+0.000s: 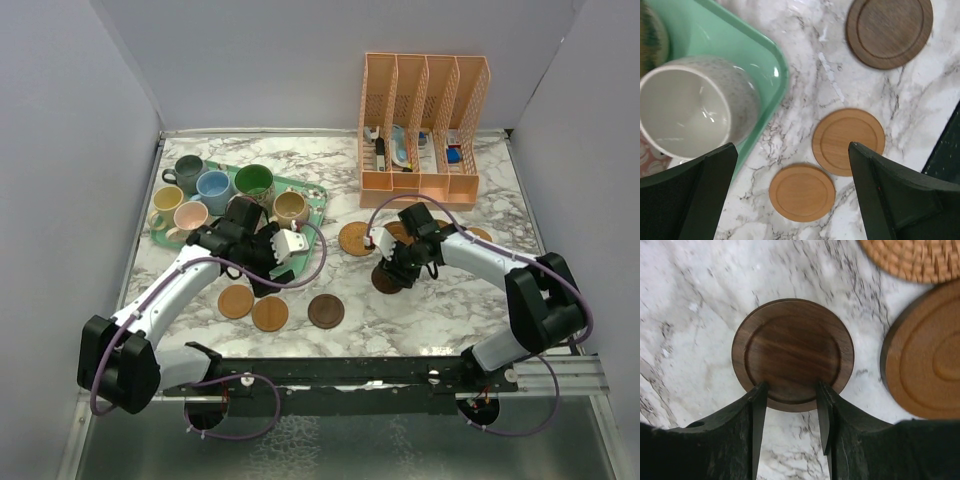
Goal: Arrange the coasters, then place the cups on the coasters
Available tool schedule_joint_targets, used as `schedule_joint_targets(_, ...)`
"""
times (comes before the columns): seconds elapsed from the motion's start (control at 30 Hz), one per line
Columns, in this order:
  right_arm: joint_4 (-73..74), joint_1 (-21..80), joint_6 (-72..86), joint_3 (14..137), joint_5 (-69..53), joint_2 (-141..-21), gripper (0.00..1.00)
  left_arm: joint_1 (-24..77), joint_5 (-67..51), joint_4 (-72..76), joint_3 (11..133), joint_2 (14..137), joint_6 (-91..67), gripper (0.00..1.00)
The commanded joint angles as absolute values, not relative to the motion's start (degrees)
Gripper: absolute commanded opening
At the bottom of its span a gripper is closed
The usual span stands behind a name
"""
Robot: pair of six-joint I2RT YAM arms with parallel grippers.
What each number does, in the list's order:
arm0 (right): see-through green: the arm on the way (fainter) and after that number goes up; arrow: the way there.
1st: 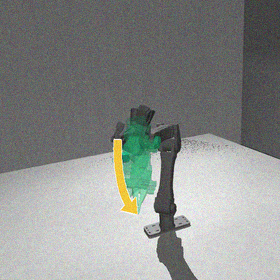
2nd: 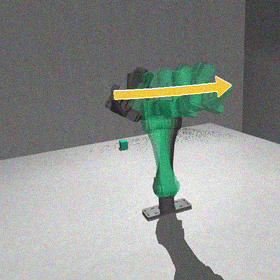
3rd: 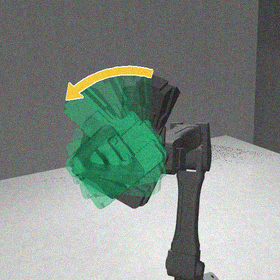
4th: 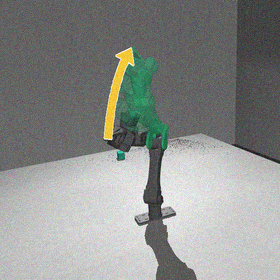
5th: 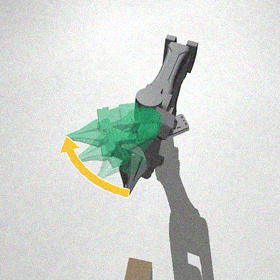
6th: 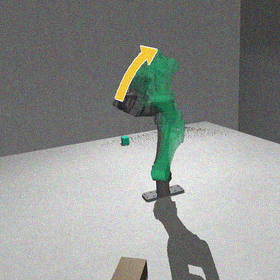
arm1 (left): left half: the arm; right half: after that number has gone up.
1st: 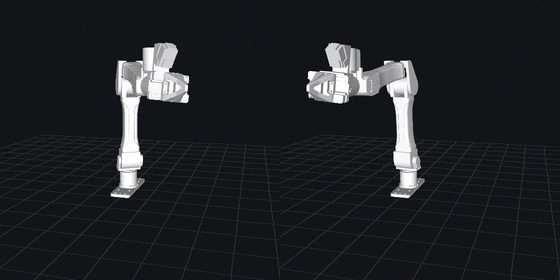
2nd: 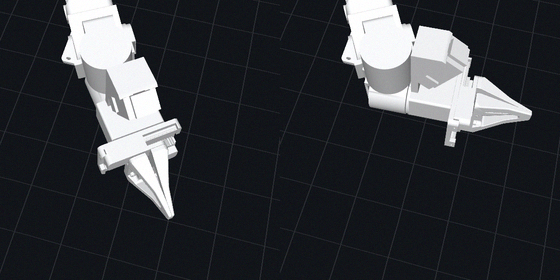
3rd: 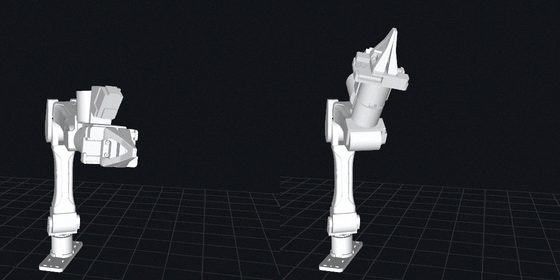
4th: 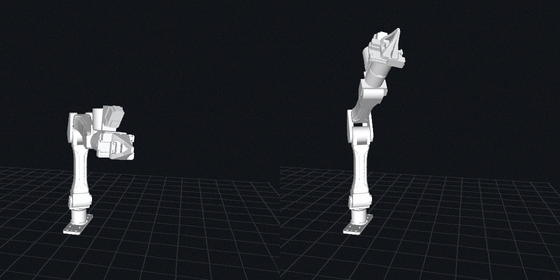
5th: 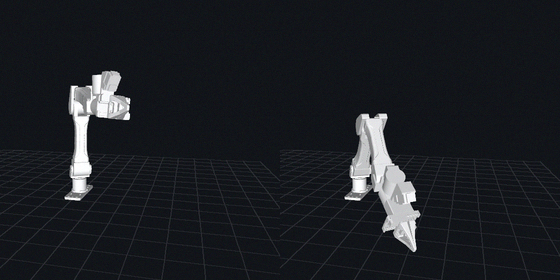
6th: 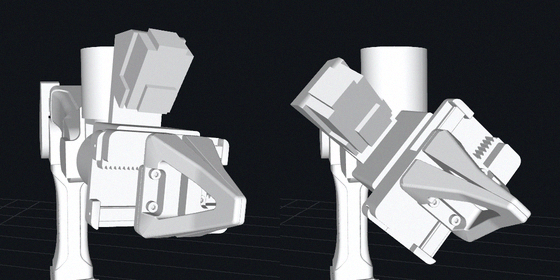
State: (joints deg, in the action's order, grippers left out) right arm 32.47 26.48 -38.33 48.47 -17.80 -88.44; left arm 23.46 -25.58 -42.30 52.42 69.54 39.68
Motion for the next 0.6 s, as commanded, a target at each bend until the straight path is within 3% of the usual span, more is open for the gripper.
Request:
schedule_joint_targets(0.0, 41.02, 22.11, -42.01, 44.32, -10.76, -88.32, 0.44, 27.11, -21.05, -49.42, 53.18, 68.64, 45.28, 0.97)
schedule_joint_targets(0.57, 45.44, 0.11, -55.12, 41.84, -6.87, -86.12, 0.41, 39.02, -20.58, -38.84, 54.64, 77.84, 38.34, 0.95)
